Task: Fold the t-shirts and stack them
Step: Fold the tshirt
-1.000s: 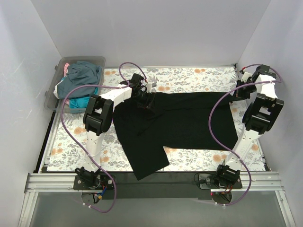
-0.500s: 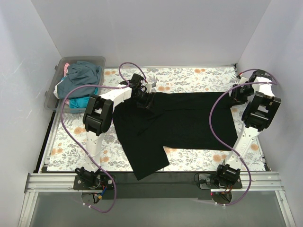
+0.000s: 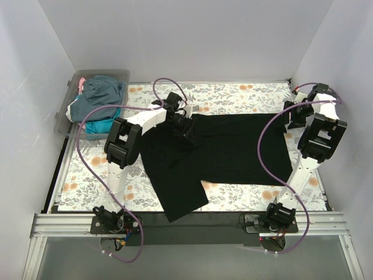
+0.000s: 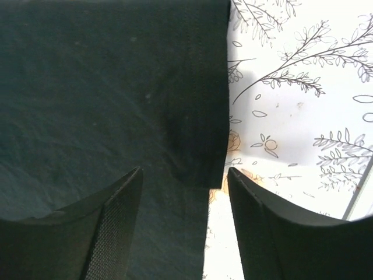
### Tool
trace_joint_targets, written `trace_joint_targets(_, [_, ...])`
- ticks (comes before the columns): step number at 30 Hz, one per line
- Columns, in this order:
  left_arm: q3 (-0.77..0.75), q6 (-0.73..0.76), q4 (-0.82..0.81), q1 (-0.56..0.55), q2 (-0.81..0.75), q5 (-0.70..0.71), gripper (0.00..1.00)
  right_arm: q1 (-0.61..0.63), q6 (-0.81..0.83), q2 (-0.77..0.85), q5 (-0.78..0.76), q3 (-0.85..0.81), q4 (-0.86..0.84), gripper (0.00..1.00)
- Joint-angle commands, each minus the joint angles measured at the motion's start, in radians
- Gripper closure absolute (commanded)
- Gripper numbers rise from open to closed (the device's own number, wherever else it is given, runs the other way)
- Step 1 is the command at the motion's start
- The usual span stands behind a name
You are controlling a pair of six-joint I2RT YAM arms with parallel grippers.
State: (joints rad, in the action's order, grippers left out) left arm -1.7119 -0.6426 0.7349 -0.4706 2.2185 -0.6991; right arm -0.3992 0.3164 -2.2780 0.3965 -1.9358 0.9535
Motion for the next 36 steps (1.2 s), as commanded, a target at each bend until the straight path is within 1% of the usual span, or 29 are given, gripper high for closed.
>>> trace_joint_targets(1, [0.001, 0.061, 0.063, -0.056, -0.100, -0.060, 0.51, -0.009, 0.016, 0.090, 0.041, -0.046, 0.024, 0.32])
trace_joint_targets(5, [0.018, 0.110, 0.098, -0.091, -0.141, -0.047, 0.51, 0.002, 0.035, 0.107, 0.056, -0.038, 0.028, 0.30])
trace_joint_targets(6, [0.014, 0.127, 0.121, -0.095, -0.146, -0.051, 0.51, 0.003, 0.036, 0.110, 0.061, -0.034, 0.027, 0.30])
trace_joint_targets(7, [-0.015, 0.174, 0.151, -0.099, -0.145, -0.057, 0.51, 0.005, 0.041, 0.117, 0.065, -0.031, 0.028, 0.30])
trace_joint_targets(8, [-0.021, 0.188, 0.199, -0.100, -0.145, -0.080, 0.51, 0.013, 0.044, 0.118, 0.074, -0.029, 0.028, 0.30])
trace_joint_targets(9, [-0.020, 0.192, 0.201, -0.099, -0.151, -0.083, 0.51, 0.017, 0.047, 0.121, 0.076, -0.025, 0.027, 0.30])
trace_joint_targets(11, [0.029, 0.173, 0.170, -0.085, -0.198, -0.073, 0.50, 0.037, 0.055, 0.129, 0.082, -0.015, 0.028, 0.30])
trace_joint_targets(13, [0.064, 0.141, 0.106, -0.062, -0.247, -0.054, 0.51, 0.055, 0.070, 0.147, 0.090, 0.014, 0.027, 0.33])
trace_joint_targets(14, [0.087, 0.103, 0.072, -0.022, -0.258, -0.053, 0.52, 0.078, 0.078, 0.155, 0.093, 0.023, 0.027, 0.35])
trace_joint_targets(16, [0.098, 0.049, 0.029, 0.027, -0.267, 0.015, 0.58, 0.112, 0.090, 0.169, 0.085, 0.050, 0.025, 0.43])
trace_joint_targets(17, [0.095, -0.004, -0.004, 0.082, -0.264, 0.044, 0.61, 0.147, 0.095, 0.170, 0.074, 0.055, 0.021, 0.46])
trace_joint_targets(18, [0.086, -0.026, -0.017, 0.108, -0.249, 0.115, 0.67, 0.164, 0.096, 0.169, 0.068, 0.061, 0.018, 0.52])
trace_joint_targets(20, [0.055, -0.051, -0.011, 0.163, -0.220, 0.174, 0.71, 0.212, 0.093, 0.166, 0.051, 0.078, -0.008, 0.57])
trace_joint_targets(21, [0.025, -0.060, -0.005, 0.173, -0.189, 0.203, 0.75, 0.227, 0.090, 0.163, 0.044, 0.084, -0.021, 0.61])
trace_joint_targets(22, [0.017, -0.060, -0.003, 0.179, -0.178, 0.254, 0.76, 0.241, 0.084, 0.152, 0.032, 0.092, -0.033, 0.63])
trace_joint_targets(24, [0.008, -0.066, 0.001, 0.191, -0.157, 0.298, 0.77, 0.276, 0.081, 0.134, -0.008, 0.094, -0.053, 0.67])
trace_joint_targets(27, [0.018, -0.084, -0.003, 0.207, -0.128, 0.343, 0.80, 0.309, 0.073, 0.101, -0.057, 0.095, -0.085, 0.68])
trace_joint_targets(31, [0.046, -0.100, -0.029, 0.236, -0.099, 0.409, 0.81, 0.319, 0.066, 0.036, -0.107, 0.069, -0.121, 0.69])
trace_joint_targets(36, [0.008, -0.130, -0.029, 0.320, -0.008, 0.463, 0.84, 0.323, 0.056, -0.046, -0.179, 0.009, -0.145, 0.70])
